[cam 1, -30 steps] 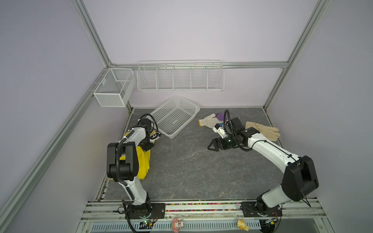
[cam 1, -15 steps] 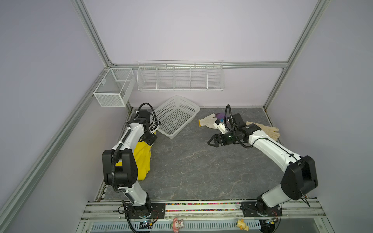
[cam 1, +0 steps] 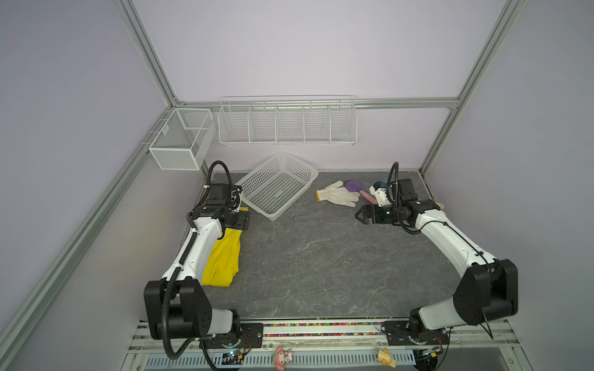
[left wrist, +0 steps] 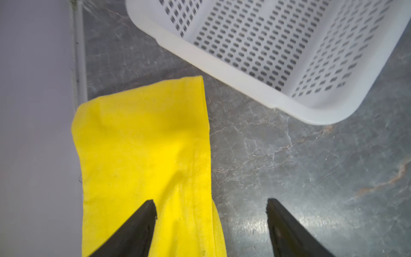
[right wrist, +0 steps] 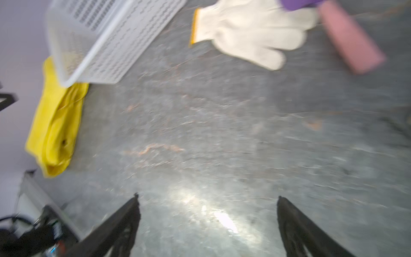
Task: Fold and stack the trousers
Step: Rotate the trousers at the middle-left of the table, then reset both arms
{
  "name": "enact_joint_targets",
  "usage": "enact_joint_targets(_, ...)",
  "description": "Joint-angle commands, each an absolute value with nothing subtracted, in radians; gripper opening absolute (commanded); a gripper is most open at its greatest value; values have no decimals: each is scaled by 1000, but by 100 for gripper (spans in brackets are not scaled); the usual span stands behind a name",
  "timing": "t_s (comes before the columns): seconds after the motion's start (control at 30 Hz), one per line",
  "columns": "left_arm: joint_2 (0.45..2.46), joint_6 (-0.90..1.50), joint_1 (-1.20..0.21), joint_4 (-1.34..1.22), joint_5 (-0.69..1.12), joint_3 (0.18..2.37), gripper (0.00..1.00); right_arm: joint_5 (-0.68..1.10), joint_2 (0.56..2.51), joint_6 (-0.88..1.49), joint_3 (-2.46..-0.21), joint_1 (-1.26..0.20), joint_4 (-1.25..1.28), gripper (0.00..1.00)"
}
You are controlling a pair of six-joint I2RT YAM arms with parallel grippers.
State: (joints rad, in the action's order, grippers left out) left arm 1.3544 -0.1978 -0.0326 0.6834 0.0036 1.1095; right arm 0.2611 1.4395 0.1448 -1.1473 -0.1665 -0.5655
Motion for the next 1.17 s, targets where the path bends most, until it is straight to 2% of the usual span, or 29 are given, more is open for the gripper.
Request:
enact_joint_targets(0.0, 1290, -41, -14, 449, -65, 990, 84, 58, 1359, 119, -1047, -74, -421, 89)
enact_joint_targets(0.13, 1244, 46, 47, 144, -39, 805, 88, -37, 1337, 158, -927, 31, -239, 89)
enact_joint_targets(0.17, 1248, 44, 48, 70, -45, 766, 100, -73, 1339, 160, -896, 44, -185, 89)
enact_joint_targets(0.33, 1282, 53, 49, -84, -42, 684, 99, -188, 1318, 89, -697, 54, 137, 89)
enact_joint_targets(0.53, 1312, 64, 49, -433, -46, 491, 99, -146, 1396, 45, -520, 58, 499, 89)
enact_joint_targets(0.63, 1329, 58, 49, -446, -12, 484, 99, -109, 1479, 48, -501, 56, 613, 89)
enact_joint_targets(1.13, 1447, 65, 49, -460, 110, 579, 99, -88, 1501, -8, -498, 17, 639, 88)
